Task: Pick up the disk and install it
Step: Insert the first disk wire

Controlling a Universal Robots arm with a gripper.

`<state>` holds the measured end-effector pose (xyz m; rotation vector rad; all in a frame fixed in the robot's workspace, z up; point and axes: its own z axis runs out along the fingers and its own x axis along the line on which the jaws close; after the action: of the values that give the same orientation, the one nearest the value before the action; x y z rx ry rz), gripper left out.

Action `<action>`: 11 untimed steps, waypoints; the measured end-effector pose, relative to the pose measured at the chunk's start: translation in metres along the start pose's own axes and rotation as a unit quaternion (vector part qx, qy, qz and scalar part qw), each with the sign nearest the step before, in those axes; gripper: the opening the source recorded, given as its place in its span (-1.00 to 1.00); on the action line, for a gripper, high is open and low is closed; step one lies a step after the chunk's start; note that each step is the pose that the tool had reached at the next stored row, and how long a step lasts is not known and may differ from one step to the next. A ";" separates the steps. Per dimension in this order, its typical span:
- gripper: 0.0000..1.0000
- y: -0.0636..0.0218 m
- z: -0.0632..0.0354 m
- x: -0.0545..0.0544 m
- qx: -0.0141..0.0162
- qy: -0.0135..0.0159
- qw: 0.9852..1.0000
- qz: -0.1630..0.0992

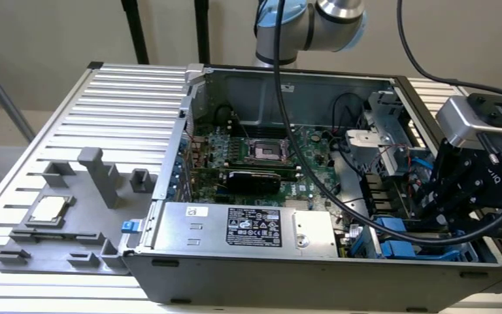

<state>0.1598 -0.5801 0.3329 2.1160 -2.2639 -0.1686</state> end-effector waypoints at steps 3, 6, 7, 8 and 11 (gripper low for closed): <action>-0.67 -0.0003 0.0018 0.000 0.000 -0.002 1.000 0.000; -0.53 0.0000 -0.0010 0.000 0.000 0.000 1.000 0.000; -0.38 0.0002 -0.0029 0.000 0.000 -0.001 1.000 0.000; -0.38 0.0005 -0.0057 0.000 0.000 0.000 1.000 0.000; -0.38 0.0028 -0.0109 0.000 0.000 -0.001 1.000 0.000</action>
<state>0.1581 -0.5801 0.3440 2.1164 -2.2640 -0.1705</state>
